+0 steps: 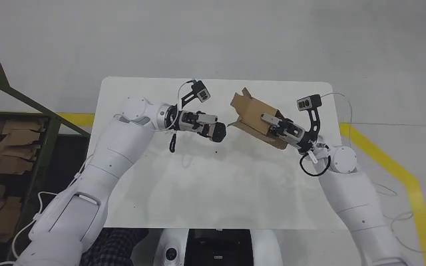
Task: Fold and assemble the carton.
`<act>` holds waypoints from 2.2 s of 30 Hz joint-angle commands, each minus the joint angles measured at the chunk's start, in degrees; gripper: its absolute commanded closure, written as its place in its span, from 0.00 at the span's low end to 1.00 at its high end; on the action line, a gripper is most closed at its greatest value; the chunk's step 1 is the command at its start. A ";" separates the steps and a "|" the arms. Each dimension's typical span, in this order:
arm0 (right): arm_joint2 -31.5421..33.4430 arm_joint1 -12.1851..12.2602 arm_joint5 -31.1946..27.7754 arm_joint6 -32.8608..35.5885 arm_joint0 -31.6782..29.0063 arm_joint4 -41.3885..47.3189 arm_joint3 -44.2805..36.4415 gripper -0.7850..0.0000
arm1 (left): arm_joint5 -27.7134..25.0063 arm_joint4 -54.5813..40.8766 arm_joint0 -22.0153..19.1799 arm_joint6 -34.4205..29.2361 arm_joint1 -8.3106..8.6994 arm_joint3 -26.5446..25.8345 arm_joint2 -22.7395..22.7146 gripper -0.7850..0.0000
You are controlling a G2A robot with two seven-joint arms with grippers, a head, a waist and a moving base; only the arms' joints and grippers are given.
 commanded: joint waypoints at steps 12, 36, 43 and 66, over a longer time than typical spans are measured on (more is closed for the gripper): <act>-2.08 -0.57 0.82 -4.89 -0.19 -6.85 -1.07 1.00 | -0.34 0.50 0.94 0.34 -0.01 -1.83 -1.05 0.00; -3.70 -0.57 1.49 3.53 0.16 -6.31 -3.42 1.00 | 0.82 1.05 2.06 -0.82 0.18 -2.84 -2.62 0.00; -2.90 -0.44 1.70 4.79 0.45 -5.00 -2.04 1.00 | -0.41 1.30 3.04 0.40 0.50 -1.95 -4.15 0.00; -6.13 -0.62 3.71 10.74 -0.78 -4.41 -3.28 1.00 | -2.58 2.35 1.85 2.59 1.48 -0.06 -9.17 0.00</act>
